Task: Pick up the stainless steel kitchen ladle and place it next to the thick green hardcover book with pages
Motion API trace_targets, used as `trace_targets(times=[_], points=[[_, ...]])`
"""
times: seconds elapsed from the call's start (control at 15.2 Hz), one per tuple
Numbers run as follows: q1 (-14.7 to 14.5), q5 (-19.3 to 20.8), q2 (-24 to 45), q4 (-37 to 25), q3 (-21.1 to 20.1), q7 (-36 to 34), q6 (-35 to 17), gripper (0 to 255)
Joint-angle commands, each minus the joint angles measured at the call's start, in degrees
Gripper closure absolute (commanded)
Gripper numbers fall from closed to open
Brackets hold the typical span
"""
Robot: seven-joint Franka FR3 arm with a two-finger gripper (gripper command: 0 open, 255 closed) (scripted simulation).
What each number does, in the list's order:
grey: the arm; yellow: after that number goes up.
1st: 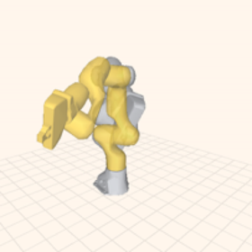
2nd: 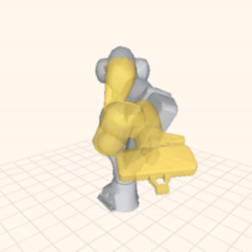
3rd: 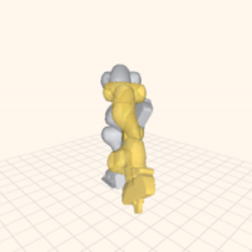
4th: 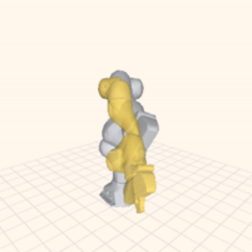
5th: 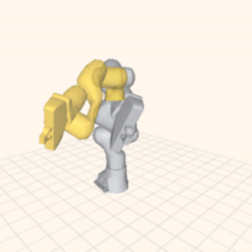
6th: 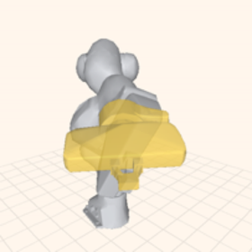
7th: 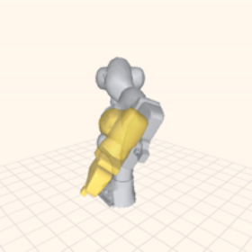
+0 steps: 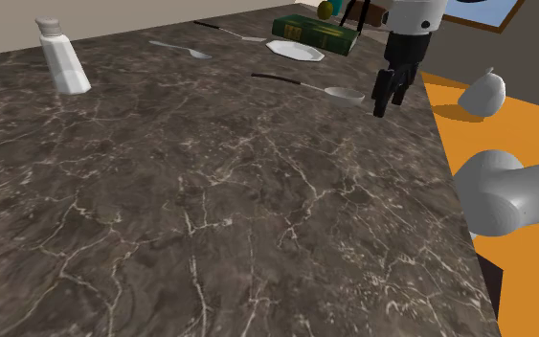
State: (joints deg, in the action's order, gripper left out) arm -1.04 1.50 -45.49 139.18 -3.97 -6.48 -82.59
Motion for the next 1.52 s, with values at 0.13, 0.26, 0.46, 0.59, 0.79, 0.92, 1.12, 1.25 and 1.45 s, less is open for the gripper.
trace_targets(times=[0.13,0.26,0.46,0.59,0.79,0.92,1.12,1.25,1.45], points=[[-0.97,-0.71,3.75,-2.60,0.44,2.07,-2.30,0],[-1.96,-1.51,7.42,-5.40,0.83,4.19,-4.30,0],[-3.45,-2.88,12.76,-9.96,1.32,7.44,-6.75,0],[-4.43,-3.90,16.22,-13.23,1.58,9.65,-8.01,0],[-5.85,-5.56,21.27,-18.50,1.86,12.98,-9.37,0],[-6.77,-6.74,24.57,-22.25,1.97,15.20,-9.93,0],[-7.58,-7.93,27.46,-25.02,1.96,17.26,-10.97,0],[-7.63,-7.99,27.21,-23.25,1.85,17.29,-12.50,0],[-7.71,-8.09,26.93,-20.69,1.69,17.33,-14.79,0]])
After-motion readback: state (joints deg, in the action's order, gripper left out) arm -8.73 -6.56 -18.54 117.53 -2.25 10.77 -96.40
